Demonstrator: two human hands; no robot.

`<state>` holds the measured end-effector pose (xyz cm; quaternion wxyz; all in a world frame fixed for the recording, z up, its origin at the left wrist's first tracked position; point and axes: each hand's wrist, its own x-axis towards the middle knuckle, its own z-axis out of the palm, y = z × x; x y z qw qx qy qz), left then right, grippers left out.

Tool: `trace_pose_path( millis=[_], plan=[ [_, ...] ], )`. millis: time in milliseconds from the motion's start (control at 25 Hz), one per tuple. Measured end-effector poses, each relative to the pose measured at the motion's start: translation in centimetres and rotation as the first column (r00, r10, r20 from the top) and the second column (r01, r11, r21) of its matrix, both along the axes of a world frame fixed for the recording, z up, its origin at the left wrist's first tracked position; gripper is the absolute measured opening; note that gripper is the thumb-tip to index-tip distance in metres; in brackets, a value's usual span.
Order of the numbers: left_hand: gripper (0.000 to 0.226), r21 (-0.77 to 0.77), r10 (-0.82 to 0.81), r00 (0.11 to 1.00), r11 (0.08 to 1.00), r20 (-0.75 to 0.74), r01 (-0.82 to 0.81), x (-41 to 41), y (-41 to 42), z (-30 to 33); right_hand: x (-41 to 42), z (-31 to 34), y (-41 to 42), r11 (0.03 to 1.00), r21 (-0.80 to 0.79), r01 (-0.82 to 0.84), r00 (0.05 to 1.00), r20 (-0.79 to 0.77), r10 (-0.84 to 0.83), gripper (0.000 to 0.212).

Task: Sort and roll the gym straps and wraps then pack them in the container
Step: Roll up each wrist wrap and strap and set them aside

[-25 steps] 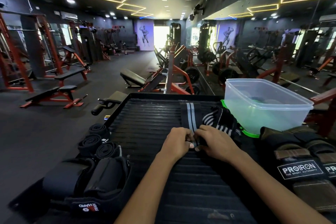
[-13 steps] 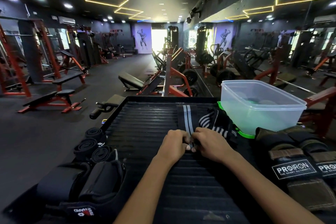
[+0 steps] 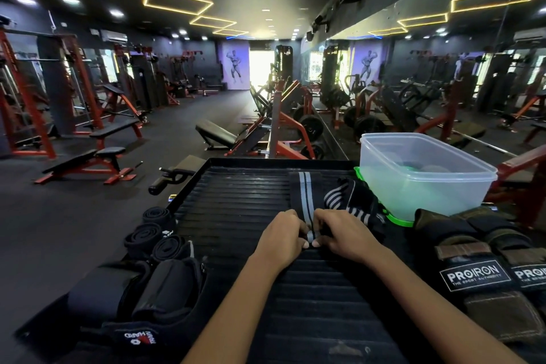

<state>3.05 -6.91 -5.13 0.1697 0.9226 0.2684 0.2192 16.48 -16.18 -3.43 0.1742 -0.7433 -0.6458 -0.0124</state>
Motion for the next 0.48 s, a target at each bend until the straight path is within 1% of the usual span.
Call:
trace_pose_path(
  millis=[120, 240, 320, 360, 480],
  plan=[
    [0.025, 0.065, -0.012, 0.999, 0.998, -0.05, 0.015, -0.1, -0.2, -0.3, 0.2, -0.1, -0.1, 1.0, -0.011, -0.028, 0.999, -0.045, 0.028, 0.023],
    [0.026, 0.108, -0.076, 0.996, 0.991, -0.036, 0.08, -0.3, 0.0, -0.3, 0.6, -0.4, -0.1, 0.998, 0.001, -0.056, 0.997, -0.062, 0.056, 0.021],
    [0.028, 0.087, -0.139, 0.99, 0.986, -0.038, 0.142, -0.3, 0.2, -0.3, 1.0, -0.8, -0.2, 0.997, 0.007, -0.081, 0.995, -0.057, 0.081, 0.022],
    [0.024, 0.066, -0.16, 0.987, 0.985, -0.031, 0.162, -0.3, 0.2, -0.3, 1.1, -0.9, -0.3, 0.995, 0.015, -0.097, 0.994, -0.038, 0.098, 0.023],
    [0.014, -0.086, -0.173, 0.983, 0.98, 0.065, 0.178, -0.3, 0.3, -0.2, 1.3, -1.2, -0.3, 0.991, 0.049, -0.122, 0.992, 0.035, 0.121, 0.03]
  ],
)
